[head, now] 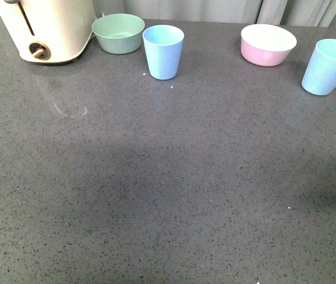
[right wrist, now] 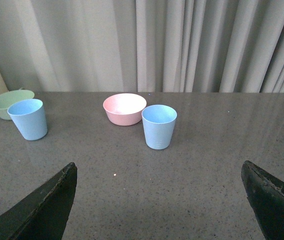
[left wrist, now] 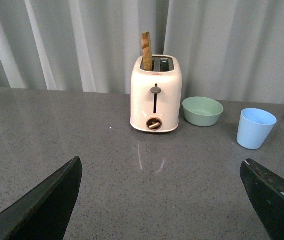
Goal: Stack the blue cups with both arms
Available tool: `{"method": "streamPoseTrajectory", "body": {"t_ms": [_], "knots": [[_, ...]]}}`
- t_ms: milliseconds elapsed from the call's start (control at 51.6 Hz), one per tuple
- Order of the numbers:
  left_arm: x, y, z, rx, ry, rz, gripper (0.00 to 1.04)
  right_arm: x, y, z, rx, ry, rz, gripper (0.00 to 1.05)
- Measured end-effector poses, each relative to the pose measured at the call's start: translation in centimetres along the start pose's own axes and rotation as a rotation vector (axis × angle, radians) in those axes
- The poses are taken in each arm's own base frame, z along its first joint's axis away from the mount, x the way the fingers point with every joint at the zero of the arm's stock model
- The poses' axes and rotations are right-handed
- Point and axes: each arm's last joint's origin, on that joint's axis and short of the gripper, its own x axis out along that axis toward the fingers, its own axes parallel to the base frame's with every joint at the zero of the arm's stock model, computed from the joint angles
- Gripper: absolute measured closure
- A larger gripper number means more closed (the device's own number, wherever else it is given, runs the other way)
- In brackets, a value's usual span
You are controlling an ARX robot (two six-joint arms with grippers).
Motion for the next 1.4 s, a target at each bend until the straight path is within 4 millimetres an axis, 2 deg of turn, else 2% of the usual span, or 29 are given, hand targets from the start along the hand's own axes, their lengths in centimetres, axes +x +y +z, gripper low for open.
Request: {"method": "streamPoseTrajectory", "body": {"t_ms": [718, 795, 815, 873, 989, 1047, 1106, 1241, 1397], "knots": [[0.0, 0.0, 0.0, 0.000, 0.001, 0.000, 0.09, 0.0, 0.0, 0.0, 0.000, 0.000, 0.000, 0.09], [0.4, -0.1, 0.3, -0.092, 0.380, -0.105, 0.09, 0.0, 0.0, 0.0, 0.000, 0.000, 0.001, 0.09], [0.9, 0.0, 0.7, -0.114, 0.485, -0.107, 0.09, 0.0, 0.0, 0.0, 0.000, 0.000, 0.000, 0.09], [2.7, 0.0, 1.8, -0.130, 0.574, -0.105, 0.09, 0.0, 0.0, 0.0, 0.000, 0.000, 0.000, 0.09], [7.3, -0.4, 4.2, -0.124, 0.560, -0.101, 0.09, 0.0, 0.0, 0.0, 0.000, 0.000, 0.000, 0.09], [9.5, -1.0, 4.7, -0.114, 0.558, -0.099, 0.09, 0.0, 0.0, 0.0, 0.000, 0.000, 0.000, 0.09], [11.7, -1.8, 4.9, -0.117, 0.578, -0.108, 0.09, 0.0, 0.0, 0.0, 0.000, 0.000, 0.000, 0.09], [15.2, -3.9, 4.9, -0.119, 0.614, -0.124, 0.09, 0.0, 0.0, 0.0, 0.000, 0.000, 0.000, 0.09], [19.6, -7.1, 4.7, -0.134, 0.668, -0.153, 0.09, 0.0, 0.0, 0.0, 0.000, 0.000, 0.000, 0.09]]}}
